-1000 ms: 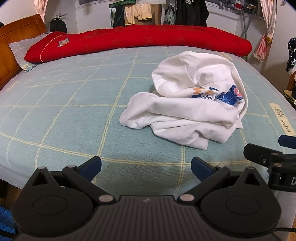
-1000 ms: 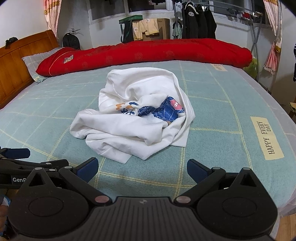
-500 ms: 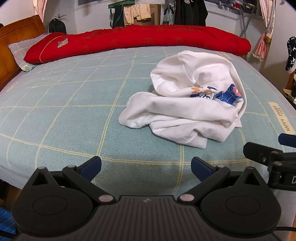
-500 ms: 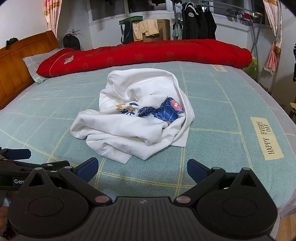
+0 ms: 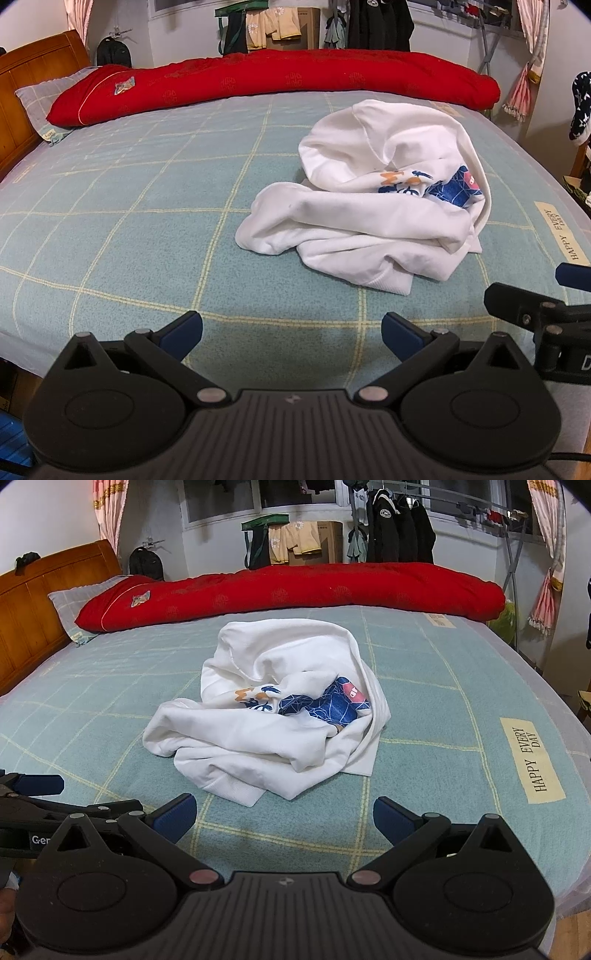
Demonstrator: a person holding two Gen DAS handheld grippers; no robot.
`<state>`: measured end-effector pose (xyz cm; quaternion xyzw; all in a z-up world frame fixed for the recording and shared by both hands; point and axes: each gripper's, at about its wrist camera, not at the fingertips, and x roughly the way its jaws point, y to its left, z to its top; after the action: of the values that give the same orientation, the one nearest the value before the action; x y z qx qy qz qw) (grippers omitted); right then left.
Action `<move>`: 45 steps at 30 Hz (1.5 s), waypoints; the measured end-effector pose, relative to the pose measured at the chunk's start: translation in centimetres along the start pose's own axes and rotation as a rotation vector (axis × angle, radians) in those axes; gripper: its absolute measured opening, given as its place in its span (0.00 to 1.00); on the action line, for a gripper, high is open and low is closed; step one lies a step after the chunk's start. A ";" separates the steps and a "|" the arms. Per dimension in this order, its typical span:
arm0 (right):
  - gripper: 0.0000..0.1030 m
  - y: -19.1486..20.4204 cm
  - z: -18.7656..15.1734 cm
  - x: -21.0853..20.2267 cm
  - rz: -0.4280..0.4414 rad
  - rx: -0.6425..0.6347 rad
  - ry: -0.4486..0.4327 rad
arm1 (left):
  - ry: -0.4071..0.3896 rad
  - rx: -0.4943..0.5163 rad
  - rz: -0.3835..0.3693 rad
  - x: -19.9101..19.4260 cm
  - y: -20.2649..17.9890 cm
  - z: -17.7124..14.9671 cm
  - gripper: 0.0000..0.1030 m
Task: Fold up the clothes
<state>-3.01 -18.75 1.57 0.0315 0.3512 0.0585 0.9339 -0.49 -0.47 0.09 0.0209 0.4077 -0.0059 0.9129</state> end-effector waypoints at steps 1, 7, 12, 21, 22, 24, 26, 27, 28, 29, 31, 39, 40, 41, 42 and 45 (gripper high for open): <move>1.00 0.0 0.0 0.0 0.001 0.002 0.001 | 0.000 0.000 -0.001 0.0 0.0 0.0 0.99; 1.00 -0.2 0.0 0.0 0.003 0.010 -0.001 | -0.001 0.000 -0.004 0.1 0.0 0.0 0.99; 1.00 -0.1 0.0 0.0 0.005 0.009 -0.001 | 0.001 -0.003 -0.005 0.2 0.1 0.0 0.99; 1.00 -0.3 0.0 0.0 0.009 0.014 0.002 | 0.001 -0.002 -0.008 0.1 0.1 -0.1 0.99; 1.00 -0.3 0.0 0.0 0.010 0.014 0.002 | 0.001 -0.003 -0.007 0.1 0.1 -0.1 0.99; 1.00 -0.3 0.0 0.1 0.010 0.014 0.002 | 0.000 -0.004 -0.007 0.1 0.1 -0.1 0.99; 1.00 -0.3 0.0 0.1 0.010 0.013 0.003 | 0.000 -0.005 -0.007 0.1 0.1 0.0 0.99; 1.00 -0.3 0.1 0.1 0.009 0.013 0.003 | 0.000 -0.005 -0.008 0.1 0.1 0.0 0.99; 1.00 -0.3 0.1 0.1 0.008 0.012 0.003 | -0.001 -0.005 -0.007 0.1 0.1 0.0 0.99; 1.00 -0.3 0.1 0.0 0.008 0.012 0.002 | -0.001 -0.004 -0.008 0.1 0.1 0.0 0.99; 1.00 -0.3 0.1 0.0 0.007 0.013 0.000 | -0.001 -0.002 -0.009 0.1 0.1 0.0 0.99; 1.00 -0.3 0.2 0.0 0.010 0.009 0.002 | -0.001 0.001 -0.011 0.1 0.1 0.1 0.99; 1.00 -0.3 0.2 0.0 0.009 0.008 0.002 | -0.001 0.001 -0.011 0.1 0.1 0.2 0.99; 1.00 -0.3 0.2 0.0 0.009 0.007 0.002 | -0.001 0.000 -0.011 0.1 0.0 0.2 0.99; 1.00 -0.2 0.2 0.0 0.008 0.007 0.002 | -0.001 0.000 -0.011 0.1 0.0 0.2 0.99; 1.00 -0.2 0.2 0.0 0.007 0.006 0.002 | -0.002 0.000 -0.012 0.1 0.1 0.2 0.99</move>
<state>-2.84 -18.97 1.74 0.0357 0.3523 0.0609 0.9332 -0.25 -0.38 0.16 0.0185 0.4067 -0.0115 0.9133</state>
